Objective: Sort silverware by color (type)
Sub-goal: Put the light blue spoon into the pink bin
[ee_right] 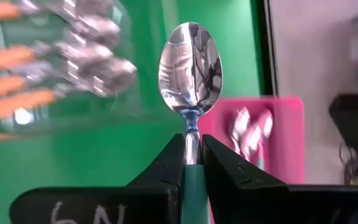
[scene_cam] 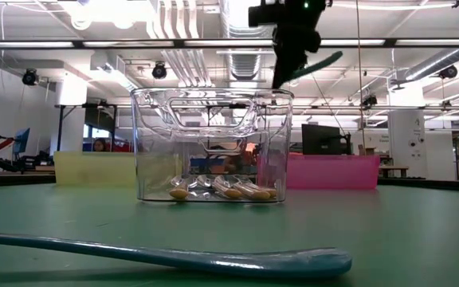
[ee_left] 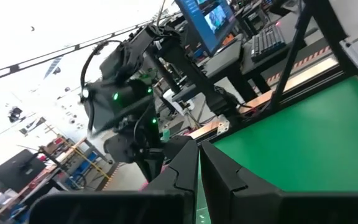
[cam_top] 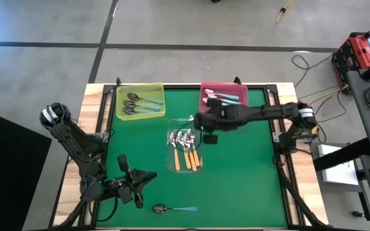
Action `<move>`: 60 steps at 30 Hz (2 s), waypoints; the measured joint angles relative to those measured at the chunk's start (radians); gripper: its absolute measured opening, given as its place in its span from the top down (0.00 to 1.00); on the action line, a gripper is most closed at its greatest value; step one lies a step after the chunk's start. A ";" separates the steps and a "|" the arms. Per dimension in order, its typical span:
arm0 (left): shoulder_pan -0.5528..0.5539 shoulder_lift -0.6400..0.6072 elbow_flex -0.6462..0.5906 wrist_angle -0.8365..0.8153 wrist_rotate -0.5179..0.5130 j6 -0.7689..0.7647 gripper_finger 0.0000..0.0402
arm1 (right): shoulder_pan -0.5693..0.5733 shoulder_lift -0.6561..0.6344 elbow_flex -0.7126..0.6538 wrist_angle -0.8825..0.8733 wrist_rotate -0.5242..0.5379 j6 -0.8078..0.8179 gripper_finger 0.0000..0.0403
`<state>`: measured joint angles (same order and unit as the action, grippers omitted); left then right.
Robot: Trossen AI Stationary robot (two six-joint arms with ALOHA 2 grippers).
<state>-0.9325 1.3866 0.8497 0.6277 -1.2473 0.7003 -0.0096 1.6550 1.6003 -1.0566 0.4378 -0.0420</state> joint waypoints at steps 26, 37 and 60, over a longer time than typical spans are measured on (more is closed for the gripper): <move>0.067 -0.415 -0.303 -0.008 0.264 0.051 1.00 | -0.563 0.000 -0.021 0.086 -0.284 -0.346 0.93; 0.087 -0.634 -0.485 0.082 0.297 0.024 1.00 | -0.666 -0.001 -0.128 0.233 -0.374 -0.405 0.93; 0.087 -0.681 -0.509 0.084 0.297 0.014 1.00 | -0.731 -0.014 -0.478 0.663 -0.499 -0.466 0.93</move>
<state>-0.8459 0.7052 0.3412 0.7117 -0.9504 0.7147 -0.7406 1.6409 1.1226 -0.3936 -0.0612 -0.5083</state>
